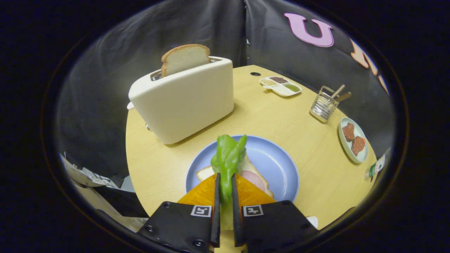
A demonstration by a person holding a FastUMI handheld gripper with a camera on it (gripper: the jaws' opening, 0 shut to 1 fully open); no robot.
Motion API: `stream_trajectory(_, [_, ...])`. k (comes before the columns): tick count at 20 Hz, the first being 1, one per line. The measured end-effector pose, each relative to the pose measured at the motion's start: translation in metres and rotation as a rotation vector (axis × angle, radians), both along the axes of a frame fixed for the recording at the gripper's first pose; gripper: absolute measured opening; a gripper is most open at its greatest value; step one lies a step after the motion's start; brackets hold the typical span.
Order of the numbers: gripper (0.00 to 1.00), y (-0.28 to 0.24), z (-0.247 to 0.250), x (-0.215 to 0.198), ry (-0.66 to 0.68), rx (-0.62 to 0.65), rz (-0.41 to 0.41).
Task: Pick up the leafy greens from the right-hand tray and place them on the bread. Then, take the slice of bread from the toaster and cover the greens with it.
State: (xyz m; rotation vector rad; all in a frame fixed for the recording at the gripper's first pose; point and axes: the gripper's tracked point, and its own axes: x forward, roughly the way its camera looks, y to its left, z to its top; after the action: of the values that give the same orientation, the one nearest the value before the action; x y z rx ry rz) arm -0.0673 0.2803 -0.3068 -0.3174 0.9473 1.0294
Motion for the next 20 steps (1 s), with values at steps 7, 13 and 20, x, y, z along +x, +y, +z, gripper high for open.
stream_trajectory(7, [0.44, -0.003, -0.012, 0.004, -0.002, -0.037, -0.005])
stream_trajectory(13, [0.82, -0.008, -0.012, 0.01, -0.01, -0.05, -0.029])
stream_trajectory(20, [0.97, -0.008, 0.011, 0.018, -0.047, -0.017, -0.094])
